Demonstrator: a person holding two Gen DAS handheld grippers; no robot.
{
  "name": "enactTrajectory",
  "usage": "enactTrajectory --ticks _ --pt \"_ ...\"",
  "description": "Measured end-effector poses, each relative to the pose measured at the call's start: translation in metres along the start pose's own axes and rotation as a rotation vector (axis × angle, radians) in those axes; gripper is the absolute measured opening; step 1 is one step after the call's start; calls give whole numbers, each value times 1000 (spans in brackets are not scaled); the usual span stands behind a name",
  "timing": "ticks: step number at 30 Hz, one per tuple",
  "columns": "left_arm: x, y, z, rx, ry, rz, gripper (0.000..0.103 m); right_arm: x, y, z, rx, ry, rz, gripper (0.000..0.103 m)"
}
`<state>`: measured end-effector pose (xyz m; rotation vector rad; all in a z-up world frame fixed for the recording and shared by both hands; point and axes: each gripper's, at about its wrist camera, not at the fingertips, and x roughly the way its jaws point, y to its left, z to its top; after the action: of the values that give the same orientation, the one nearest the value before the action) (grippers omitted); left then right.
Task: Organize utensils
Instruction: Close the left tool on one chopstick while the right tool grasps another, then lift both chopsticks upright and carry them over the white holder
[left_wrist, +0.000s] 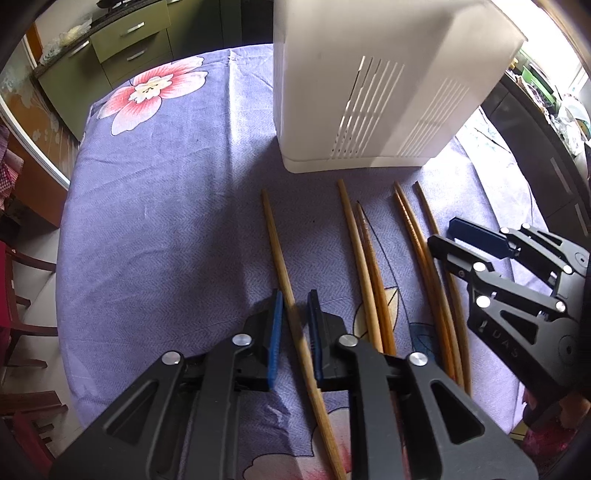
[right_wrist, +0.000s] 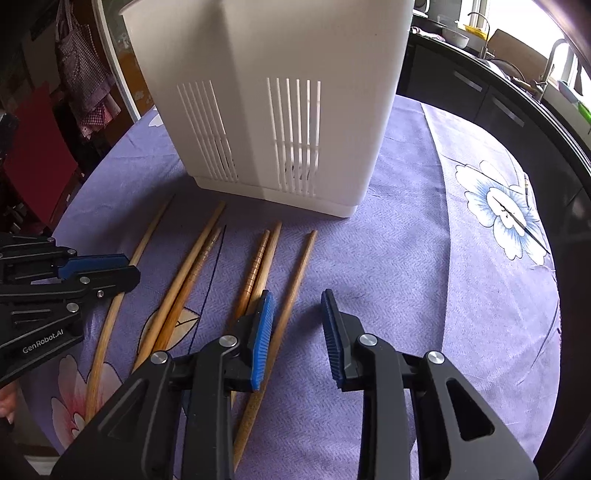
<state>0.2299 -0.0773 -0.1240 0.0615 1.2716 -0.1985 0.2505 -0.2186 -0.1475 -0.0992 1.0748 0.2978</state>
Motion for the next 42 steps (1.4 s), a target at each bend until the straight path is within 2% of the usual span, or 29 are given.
enactTrajectory --ticks 6,7,8,11,16,22,34,42 --pt "3 1 7 -8 5 22 19 3 4 6 -6 0 -11 28" --pt "4 0 8 -1 3 39 18 3 4 6 -10 -1 -9 28" --pt "5 -1 8 7 2 57 14 2 2 4 -10 -2 -7 27" --pt "6 -4 8 20 -3 73 8 0 5 0 -8 -1 7 11" --pt "6 -2 10 8 -6 67 7 -1 -1 4 5 -7 29 6" --pt "-15 8 9 -5 -57 52 7 -46 -13 2 26 -101 64 6" --pt "-107 1 -6 22 -226 20 6 -162 -27 -20 49 -329 122 6" --pt "-148 -10 -20 49 -297 21 6 -198 -18 -32 35 -381 126 6"
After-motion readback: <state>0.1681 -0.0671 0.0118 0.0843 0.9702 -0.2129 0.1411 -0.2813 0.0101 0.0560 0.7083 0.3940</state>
